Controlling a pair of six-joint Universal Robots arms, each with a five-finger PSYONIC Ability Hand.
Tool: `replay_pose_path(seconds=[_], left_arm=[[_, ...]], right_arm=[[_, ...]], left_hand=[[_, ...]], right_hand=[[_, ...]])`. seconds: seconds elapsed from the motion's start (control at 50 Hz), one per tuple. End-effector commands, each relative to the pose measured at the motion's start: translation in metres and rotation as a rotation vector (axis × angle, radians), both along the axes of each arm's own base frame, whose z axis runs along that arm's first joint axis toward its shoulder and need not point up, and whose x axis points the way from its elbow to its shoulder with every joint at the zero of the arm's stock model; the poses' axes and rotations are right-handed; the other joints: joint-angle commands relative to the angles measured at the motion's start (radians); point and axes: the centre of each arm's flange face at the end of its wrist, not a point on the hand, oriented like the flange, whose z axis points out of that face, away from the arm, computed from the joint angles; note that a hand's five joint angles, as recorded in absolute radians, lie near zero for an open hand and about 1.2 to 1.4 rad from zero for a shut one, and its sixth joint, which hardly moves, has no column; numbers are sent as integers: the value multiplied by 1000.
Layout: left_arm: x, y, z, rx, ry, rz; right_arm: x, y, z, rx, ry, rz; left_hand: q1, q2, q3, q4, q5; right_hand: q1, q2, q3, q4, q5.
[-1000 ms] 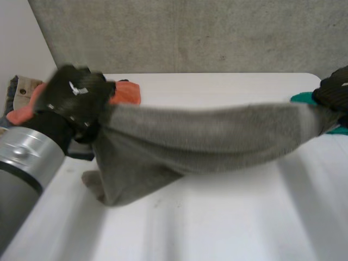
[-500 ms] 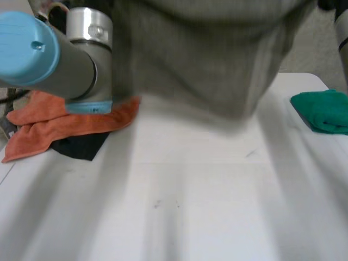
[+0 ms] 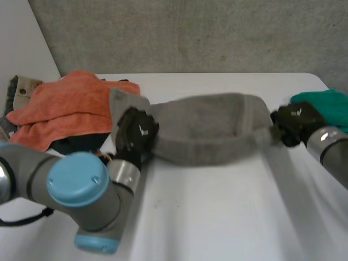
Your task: Fold the laundry.
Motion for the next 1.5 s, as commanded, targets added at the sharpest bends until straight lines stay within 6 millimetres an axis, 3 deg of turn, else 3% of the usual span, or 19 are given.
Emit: replay_pose_path(seconds=[0.02,0.06,0.14,0.24,0.34,0.42,0.54,0.66,0.78,0.82,0.88,0.92,1.0,1.04,1.18,1.26,1.38,1.42,1.5], left_arm=[[6,14,-13,60,-42,-15],[8,15,-1,49,-21,-15],[14,11,16,48,57,4],[42,-9,40,100,184,93],[63,-13,43,278,277,97],[77,-9,30,502,361,110],[85,-7,20,618,437,156],[83,-12,16,606,446,151],[73,-30,-7,597,438,150],[70,-38,-17,600,430,154],[68,-44,-25,612,412,162],[68,-46,-29,610,397,169],[71,-46,-27,579,372,202],[74,-44,-15,535,362,217],[88,-12,40,365,254,191],[99,14,52,326,130,178],[112,58,35,422,-123,144],[111,75,25,476,-186,105],[106,86,17,506,-222,70]], right_arm=[[-15,3,-14,34,64,-12],[-21,-3,-12,20,73,-30],[-30,-12,-11,10,73,-58],[-39,-19,-8,-1,70,-85],[-41,-20,-10,3,69,-90],[-40,-17,-16,19,69,-83],[-40,-17,-17,22,65,-85],[-39,-16,-19,25,65,-83],[-40,-12,-24,35,69,-80],[-40,-10,-26,39,69,-80],[-40,-10,-26,42,68,-80],[-40,-10,-26,44,68,-80],[-40,-9,-25,48,74,-79],[-41,-8,-21,39,87,-75],[-42,18,19,27,300,10],[-43,43,34,89,423,73],[-46,77,45,179,523,134],[-49,83,42,212,539,142],[-48,84,33,235,539,152]], left_hand=[[-108,-158,-154,-158,-104],[-448,-498,-494,-498,-443],[-784,-834,-830,-833,-779],[-881,-932,-927,-931,-877],[-917,-967,-963,-966,-912],[-861,-911,-907,-911,-857],[-720,-771,-766,-770,-716],[-685,-735,-731,-735,-680],[-524,-574,-569,-573,-519],[-276,-326,-322,-325,-271],[-72,-122,-118,-122,-68],[242,192,196,192,246],[246,195,200,196,250],[246,195,200,196,250],[246,195,200,196,250],[246,195,200,196,250],[246,195,200,196,250],[246,195,200,196,250],[246,195,200,196,250]], right_hand=[[284,219,201,196,243],[284,219,201,196,243],[284,219,201,196,243],[284,219,201,196,243],[284,219,201,196,243],[284,219,201,196,243],[284,219,201,196,243],[284,219,201,196,243],[284,219,201,196,243],[284,219,201,196,243],[284,219,201,196,243],[284,219,201,196,243],[284,219,201,196,243],[284,219,201,196,243],[284,219,201,196,243],[284,219,201,196,243],[284,219,201,196,243],[284,219,201,196,243],[284,219,201,196,243]])
